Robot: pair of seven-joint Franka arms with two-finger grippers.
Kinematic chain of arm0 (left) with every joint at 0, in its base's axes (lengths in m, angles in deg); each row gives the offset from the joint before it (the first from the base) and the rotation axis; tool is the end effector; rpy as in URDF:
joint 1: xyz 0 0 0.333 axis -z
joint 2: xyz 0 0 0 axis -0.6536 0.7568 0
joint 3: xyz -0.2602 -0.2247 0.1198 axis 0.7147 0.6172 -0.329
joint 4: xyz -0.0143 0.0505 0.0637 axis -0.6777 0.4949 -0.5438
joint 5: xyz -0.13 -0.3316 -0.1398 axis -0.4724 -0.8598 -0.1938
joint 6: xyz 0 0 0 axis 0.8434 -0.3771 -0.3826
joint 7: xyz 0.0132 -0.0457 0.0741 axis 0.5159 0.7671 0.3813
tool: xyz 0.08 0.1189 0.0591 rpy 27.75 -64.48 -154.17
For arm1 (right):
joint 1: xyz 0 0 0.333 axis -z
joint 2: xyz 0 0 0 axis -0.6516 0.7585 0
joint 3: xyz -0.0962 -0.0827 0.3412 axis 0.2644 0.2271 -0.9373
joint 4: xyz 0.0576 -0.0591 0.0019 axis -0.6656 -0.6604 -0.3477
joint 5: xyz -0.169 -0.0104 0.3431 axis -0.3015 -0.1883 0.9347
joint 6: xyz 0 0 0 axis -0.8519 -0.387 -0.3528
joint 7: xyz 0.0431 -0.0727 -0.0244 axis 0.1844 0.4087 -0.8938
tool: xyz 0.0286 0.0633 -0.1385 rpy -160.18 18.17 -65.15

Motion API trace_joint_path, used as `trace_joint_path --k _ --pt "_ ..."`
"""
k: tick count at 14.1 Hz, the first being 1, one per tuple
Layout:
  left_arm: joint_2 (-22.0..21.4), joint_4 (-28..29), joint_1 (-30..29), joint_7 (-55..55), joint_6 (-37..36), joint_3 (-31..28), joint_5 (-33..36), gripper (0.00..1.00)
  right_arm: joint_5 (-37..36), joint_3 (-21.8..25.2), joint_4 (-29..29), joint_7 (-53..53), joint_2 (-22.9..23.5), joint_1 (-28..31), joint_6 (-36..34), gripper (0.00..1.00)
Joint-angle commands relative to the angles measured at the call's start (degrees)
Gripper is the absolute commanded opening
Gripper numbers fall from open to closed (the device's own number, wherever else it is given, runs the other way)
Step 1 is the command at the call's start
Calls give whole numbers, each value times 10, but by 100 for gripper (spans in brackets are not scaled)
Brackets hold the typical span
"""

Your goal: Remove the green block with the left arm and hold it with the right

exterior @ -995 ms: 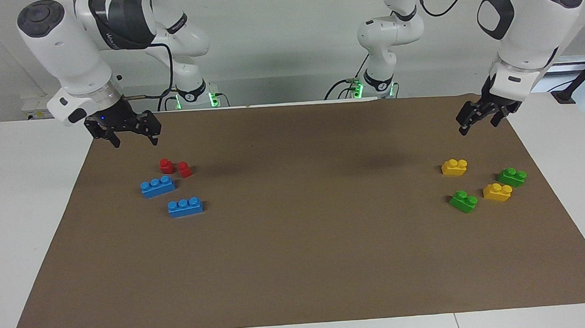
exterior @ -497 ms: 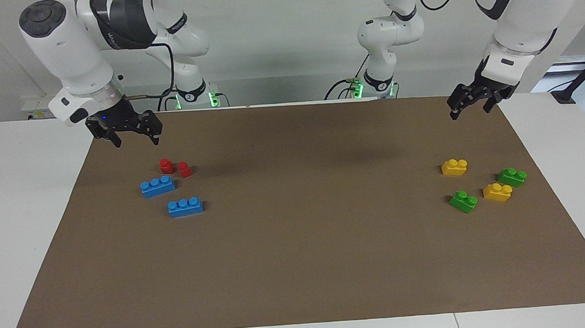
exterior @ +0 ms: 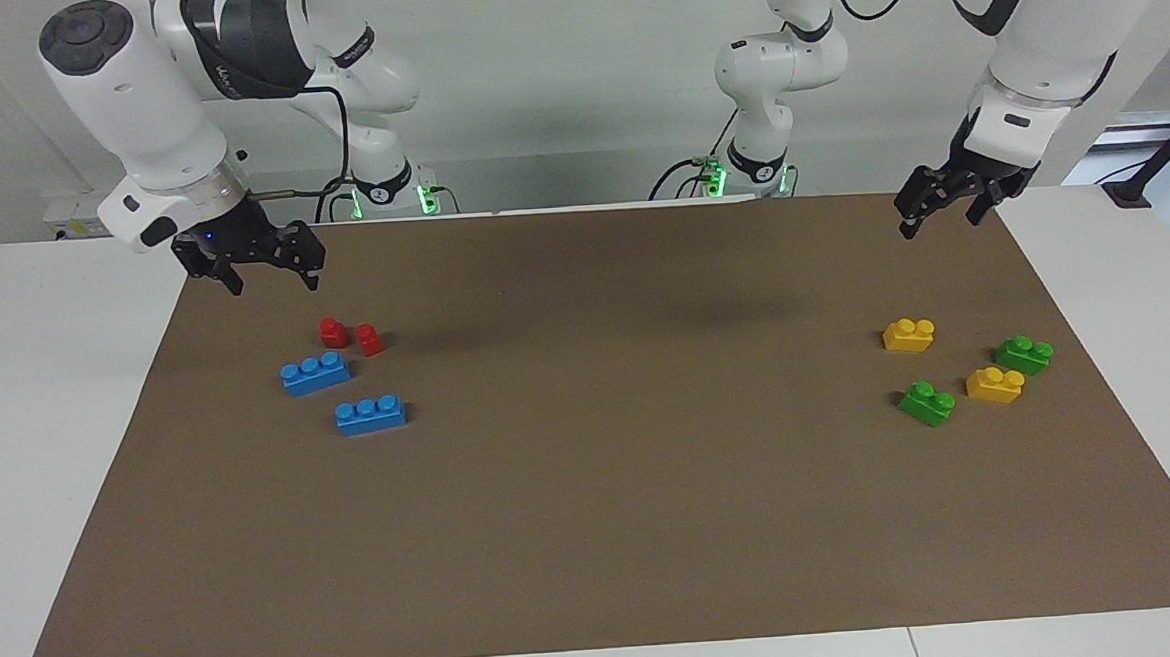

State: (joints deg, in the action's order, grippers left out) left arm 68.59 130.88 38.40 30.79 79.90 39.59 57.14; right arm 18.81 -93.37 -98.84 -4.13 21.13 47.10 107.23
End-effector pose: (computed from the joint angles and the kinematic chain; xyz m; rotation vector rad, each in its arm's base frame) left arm 0.5326 -0.0181 0.6126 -3.1275 -0.1136 0.0011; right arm 0.5452 0.0063 0.5752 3.1356 -0.0275 -0.1035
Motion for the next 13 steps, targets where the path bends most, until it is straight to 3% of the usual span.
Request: trace_joint_path --k 1,13 --pt "-4 -6 5 32 -5 -6 -10 100 10 -2 -6 0 -6 3 -6 100" --pt "-8 -3 5 58 -5 -6 -10 100 10 -2 -6 0 -6 3 -4 100"
